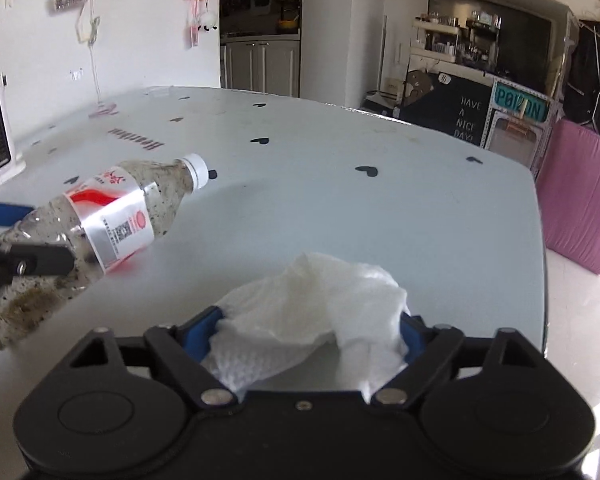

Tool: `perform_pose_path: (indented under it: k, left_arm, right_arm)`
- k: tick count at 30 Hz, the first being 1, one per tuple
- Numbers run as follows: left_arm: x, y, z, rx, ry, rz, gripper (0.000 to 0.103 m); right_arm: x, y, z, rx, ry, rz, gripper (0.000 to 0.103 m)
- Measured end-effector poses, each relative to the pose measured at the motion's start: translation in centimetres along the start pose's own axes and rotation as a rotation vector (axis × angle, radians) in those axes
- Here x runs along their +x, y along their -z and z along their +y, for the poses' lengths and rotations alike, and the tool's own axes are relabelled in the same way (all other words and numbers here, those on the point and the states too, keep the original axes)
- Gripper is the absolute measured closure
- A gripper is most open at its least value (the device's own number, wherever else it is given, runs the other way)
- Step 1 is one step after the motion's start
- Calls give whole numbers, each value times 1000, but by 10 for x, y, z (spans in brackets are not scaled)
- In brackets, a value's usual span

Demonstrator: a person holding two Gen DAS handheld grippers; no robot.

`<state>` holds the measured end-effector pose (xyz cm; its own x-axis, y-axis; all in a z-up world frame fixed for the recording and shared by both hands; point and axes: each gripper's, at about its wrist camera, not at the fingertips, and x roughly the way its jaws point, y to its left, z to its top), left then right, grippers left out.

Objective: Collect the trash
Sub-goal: 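Grasp the clear water bottle with the left tool while the right tool grasps the white tissue, then lift the bottle and tissue and carry both over the wastebasket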

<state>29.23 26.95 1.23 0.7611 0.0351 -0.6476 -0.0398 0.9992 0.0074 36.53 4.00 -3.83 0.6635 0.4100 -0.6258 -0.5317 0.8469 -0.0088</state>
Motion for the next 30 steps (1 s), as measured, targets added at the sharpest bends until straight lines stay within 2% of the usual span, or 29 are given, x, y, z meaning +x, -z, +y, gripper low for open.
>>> perform_pose_path:
  k: [1, 3, 4, 6, 7, 9, 11, 15, 20, 30]
  left_arm:
    - [3, -4, 1, 4, 3, 19, 17]
    - [10, -11, 2, 8, 15, 59, 19]
    - [13, -14, 2, 10, 25, 77, 20]
    - [18, -17, 0, 19, 40, 112, 24]
    - [21, -18, -1, 23, 45, 129, 26]
    - [26, -17, -3, 28, 41, 154, 40]
    - [26, -15, -3, 17, 33, 148, 42]
    - [19, -10, -7, 7, 18, 114, 44]
    - [-1, -7, -16, -18, 44, 35, 44]
    - [-38, -16, -66, 16, 109, -54, 44]
  right_arm:
    - [-1, 1, -1, -1, 0, -4, 23]
    - [-4, 1, -2, -9, -6, -14, 41]
    - [-5, 1, -3, -10, -12, -16, 46]
    - [-10, 3, -5, -14, -13, -18, 65]
    - [-12, 4, -6, -17, -16, -19, 69]
    - [-15, 6, -6, -25, -24, -22, 77]
    - [-19, 9, -7, -27, -33, -22, 82]
    - [-28, 13, -8, -17, -54, -17, 87]
    - [-47, 17, -10, -7, -57, -38, 89]
    - [-104, 15, -30, 67, -67, -125, 90]
